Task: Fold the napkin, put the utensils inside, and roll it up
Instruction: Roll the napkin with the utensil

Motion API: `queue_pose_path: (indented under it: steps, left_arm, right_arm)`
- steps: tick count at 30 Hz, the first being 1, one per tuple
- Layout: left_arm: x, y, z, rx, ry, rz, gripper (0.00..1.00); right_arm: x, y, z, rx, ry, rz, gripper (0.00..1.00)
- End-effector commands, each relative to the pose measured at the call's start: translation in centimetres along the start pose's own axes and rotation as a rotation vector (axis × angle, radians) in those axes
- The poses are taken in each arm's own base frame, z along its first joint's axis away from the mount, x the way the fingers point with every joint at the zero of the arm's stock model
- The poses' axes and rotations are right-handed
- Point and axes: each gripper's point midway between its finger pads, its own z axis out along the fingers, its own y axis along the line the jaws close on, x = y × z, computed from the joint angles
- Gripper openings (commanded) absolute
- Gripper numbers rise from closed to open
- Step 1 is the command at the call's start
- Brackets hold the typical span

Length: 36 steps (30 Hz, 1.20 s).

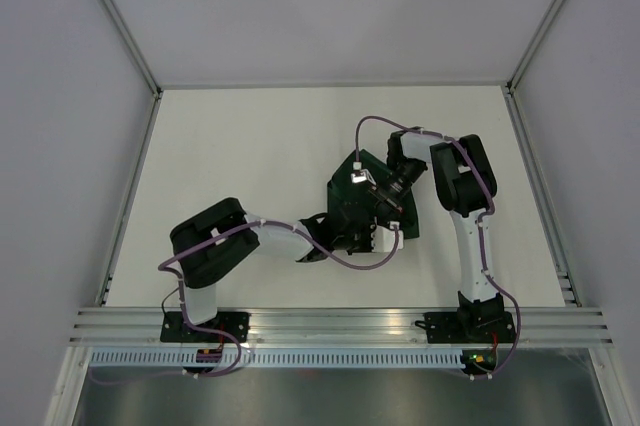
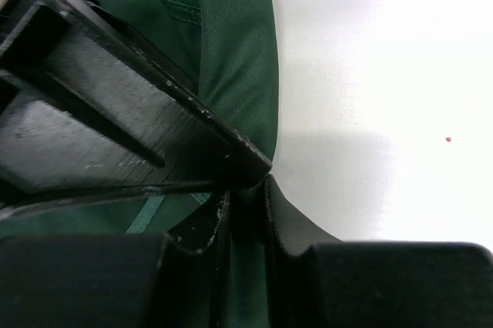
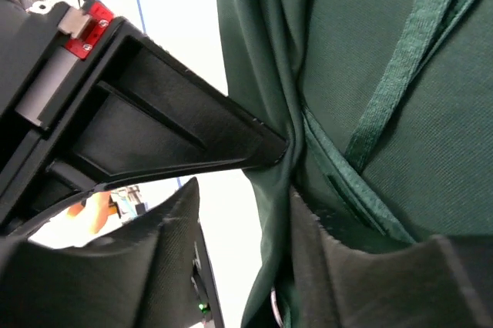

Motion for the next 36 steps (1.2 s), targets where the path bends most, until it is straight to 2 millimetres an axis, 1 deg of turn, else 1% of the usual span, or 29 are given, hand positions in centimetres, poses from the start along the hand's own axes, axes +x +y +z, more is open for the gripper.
queue_pose_path:
  steps: [1, 4, 5, 6, 7, 10, 14, 15, 16, 17, 18, 19, 20, 21, 22, 23, 24, 25, 26, 27, 28, 29, 30, 31, 32, 33, 34, 35, 36]
  left_arm:
    - [4.1, -6.9, -0.4, 0.288, 0.116, -0.160, 0.02]
    - [3.7, -7.0, -0.4, 0.326, 0.109, -0.203, 0.02]
    - [3.9, -6.8, -0.4, 0.330, 0.111, -0.225, 0.02]
    - [3.8, -7.1, -0.6, 0.356, 0.104, -0.239, 0.02]
    - [3.5, -7.0, -0.6, 0.363, 0.096, -0.249, 0.02]
    - [3.5, -6.9, -0.8, 0.395, 0.094, -0.297, 0.02]
    - [3.6, -6.8, -0.9, 0.442, 0.090, -0.369, 0.02]
    - [3.8, -7.0, -1.2, 0.462, 0.103, -0.391, 0.02]
    - [3.8, -6.5, -1.2, 0.468, 0.109, -0.417, 0.02]
    - [3.7, -6.5, -1.3, 0.486, 0.112, -0.445, 0.02]
    - [3.6, -6.8, -1.4, 0.521, 0.103, -0.474, 0.02]
    - [3.2, -6.5, -1.2, 0.532, 0.093, -0.494, 0.02]
    - [3.2, -6.5, -1.7, 0.568, 0.090, -0.542, 0.02]
    - [3.5, -6.6, -1.6, 0.584, 0.097, -0.568, 0.02]
    - [3.3, -6.3, -1.5, 0.596, 0.092, -0.585, 0.02]
    - [3.3, -6.3, -1.9, 0.636, 0.087, -0.629, 0.02]
    - [3.0, -5.9, -1.8, 0.647, 0.080, -0.646, 0.02]
    - [3.5, -5.9, -1.8, 0.664, 0.086, -0.676, 0.02]
    - [3.1, -5.9, -1.9, 0.689, 0.074, -0.703, 0.02]
    - [3.0, -5.6, -1.9, 0.694, 0.071, -0.717, 0.02]
    - [3.4, -5.4, -1.8, 0.698, 0.074, -0.742, 0.02]
    - [3.4, -5.3, -1.8, 0.706, 0.075, -0.762, 0.02]
    - [3.4, -5.2, -1.9, 0.718, 0.078, -0.779, 0.02]
    - [3.2, -4.8, -1.7, 0.718, 0.077, -0.786, 0.02]
    - [3.2, -4.8, -1.7, 0.733, 0.079, -0.808, 0.02]
    - [3.2, -4.8, -1.5, 0.739, 0.085, -0.818, 0.02]
    - [2.9, -4.3, -1.4, 0.739, 0.087, -0.825, 0.02]
    - [3.0, -4.5, -1.3, 0.753, 0.096, -0.844, 0.02]
    - [2.7, -4.0, -1.1, 0.751, 0.090, -0.847, 0.02]
  right_arm:
    - [-2.6, -3.3, -1.6, 0.166, -0.059, -0.232, 0.57]
    - [-3.9, -2.3, -3.4, 0.220, -0.119, -0.257, 0.61]
    - [-4.3, -2.5, -3.7, 0.240, -0.135, -0.266, 0.62]
    - [-4.6, -2.3, -4.2, 0.254, -0.153, -0.271, 0.62]
    - [-5.0, -1.8, -5.0, 0.268, -0.181, -0.268, 0.63]
    - [-5.9, -1.3, -6.7, 0.305, -0.239, -0.289, 0.63]
    - [-6.7, -0.9, -8.7, 0.346, -0.323, -0.288, 0.63]
    - [-6.8, -0.7, -9.1, 0.350, -0.340, -0.290, 0.63]
    - [-6.8, -0.5, -10.1, 0.368, -0.368, -0.298, 0.63]
    - [-6.8, -0.3, -10.5, 0.371, -0.385, -0.304, 0.63]
    - [-6.5, -0.3, -11.3, 0.382, -0.409, -0.301, 0.63]
    - [-6.6, 0.5, -12.0, 0.400, -0.428, -0.324, 0.63]
    - [-6.3, 0.6, -12.2, 0.409, -0.446, -0.334, 0.63]
    - [-6.0, 0.6, -13.0, 0.433, -0.467, -0.338, 0.63]
    - [-6.0, 1.7, -13.8, 0.467, -0.485, -0.372, 0.63]
    - [-5.3, 1.6, -13.6, 0.480, -0.497, -0.376, 0.63]
    - [-5.0, 2.5, -14.4, 0.515, -0.520, -0.405, 0.63]
    - [-4.8, 2.5, -14.8, 0.544, -0.529, -0.427, 0.63]
    - [-3.7, 2.4, -13.8, 0.539, -0.524, -0.412, 0.63]
    - [-3.0, 2.3, -13.8, 0.564, -0.511, -0.437, 0.63]
    - [-2.8, 3.1, -13.9, 0.597, -0.514, -0.481, 0.63]
    - [-1.5, 2.8, -12.6, 0.589, -0.498, -0.466, 0.63]
    - [-1.1, 2.9, -12.2, 0.604, -0.491, -0.484, 0.63]
    - [-0.7, 3.6, -12.3, 0.641, -0.482, -0.530, 0.63]
    - [0.2, 3.2, -11.3, 0.648, -0.472, -0.534, 0.63]
    - [0.5, 3.3, -11.0, 0.664, -0.467, -0.552, 0.63]
    - [0.7, 3.9, -11.1, 0.713, -0.459, -0.576, 0.64]
    - [1.2, 3.1, -10.3, 0.743, -0.453, -0.585, 0.64]
    - [1.1, 3.1, -9.5, 0.766, -0.430, -0.608, 0.65]
